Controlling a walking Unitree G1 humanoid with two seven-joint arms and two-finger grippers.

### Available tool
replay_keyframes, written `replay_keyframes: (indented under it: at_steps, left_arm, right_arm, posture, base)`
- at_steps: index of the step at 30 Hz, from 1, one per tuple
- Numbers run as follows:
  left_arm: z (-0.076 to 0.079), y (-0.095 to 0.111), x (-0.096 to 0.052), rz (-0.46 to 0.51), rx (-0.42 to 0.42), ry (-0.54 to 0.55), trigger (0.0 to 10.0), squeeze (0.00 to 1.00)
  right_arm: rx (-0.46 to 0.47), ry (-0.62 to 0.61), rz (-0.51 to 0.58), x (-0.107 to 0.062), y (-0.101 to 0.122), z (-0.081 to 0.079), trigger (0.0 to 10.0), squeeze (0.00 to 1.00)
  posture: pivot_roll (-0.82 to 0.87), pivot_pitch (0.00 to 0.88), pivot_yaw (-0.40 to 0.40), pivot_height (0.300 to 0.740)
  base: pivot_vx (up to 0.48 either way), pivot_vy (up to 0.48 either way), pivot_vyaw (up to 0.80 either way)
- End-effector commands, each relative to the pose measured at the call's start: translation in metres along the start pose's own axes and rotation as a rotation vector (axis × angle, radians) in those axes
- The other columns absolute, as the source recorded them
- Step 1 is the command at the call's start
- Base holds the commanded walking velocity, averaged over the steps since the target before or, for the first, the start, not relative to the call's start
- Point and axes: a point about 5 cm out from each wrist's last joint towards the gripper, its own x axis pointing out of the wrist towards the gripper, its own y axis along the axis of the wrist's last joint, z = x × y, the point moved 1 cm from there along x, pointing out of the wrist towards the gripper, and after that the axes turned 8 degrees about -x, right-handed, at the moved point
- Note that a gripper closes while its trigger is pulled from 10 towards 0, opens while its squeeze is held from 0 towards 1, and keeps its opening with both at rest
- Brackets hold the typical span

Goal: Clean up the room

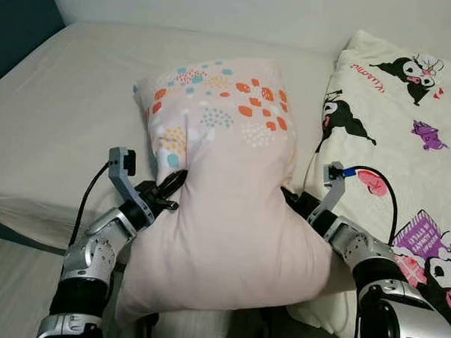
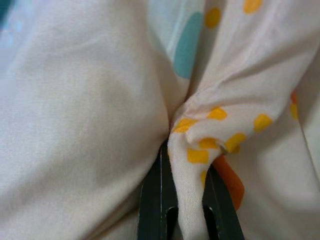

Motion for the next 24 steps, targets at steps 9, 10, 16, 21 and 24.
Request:
replay_keyframes:
  at_steps: [9, 10, 16, 21, 24]
  left_arm:
    - [0.032, 0.001, 0.025, 0.008, 0.251, 0.038, 10.0, 0.29]
    - [0.032, 0.001, 0.025, 0.008, 0.251, 0.038, 10.0, 0.29]
    - [0.043, 0.018, 0.028, 0.133, 0.289, 0.137, 10.0, 0.0]
    - [0.041, 0.018, 0.023, 0.163, 0.323, 0.189, 10.0, 0.0]
    - [0.038, 0.013, 0.019, 0.137, 0.378, 0.233, 10.0, 0.0]
  right_arm:
    - [-0.22, 0.082, 0.182, 0.024, 0.033, -0.047, 0.0, 0.0]
    - [-0.22, 0.082, 0.182, 0.024, 0.033, -0.047, 0.0, 0.0]
    - [-0.473, -0.017, 0.26, 0.027, 0.037, -0.076, 10.0, 0.0]
    - [-0.519, -0.051, 0.252, 0.024, 0.026, -0.083, 10.0, 0.0]
    - [-0.543, -0.131, 0.279, 0.016, 0.018, -0.081, 10.0, 0.0]
  posture:
    - [-0.02, 0.118, -0.008, 0.567]
    - [-0.02, 0.118, -0.008, 0.567]
    - [-0.03, 0.066, -0.006, 0.567]
    - [-0.03, 0.06, -0.003, 0.567]
    - [-0.03, 0.054, -0.005, 0.567]
  base:
    - [0.0, 0.0, 0.0]
    - [0.0, 0.0, 0.0]
    - [0.0, 0.0, 0.0]
    - [0.0, 0.0, 0.0]
    - [0.0, 0.0, 0.0]
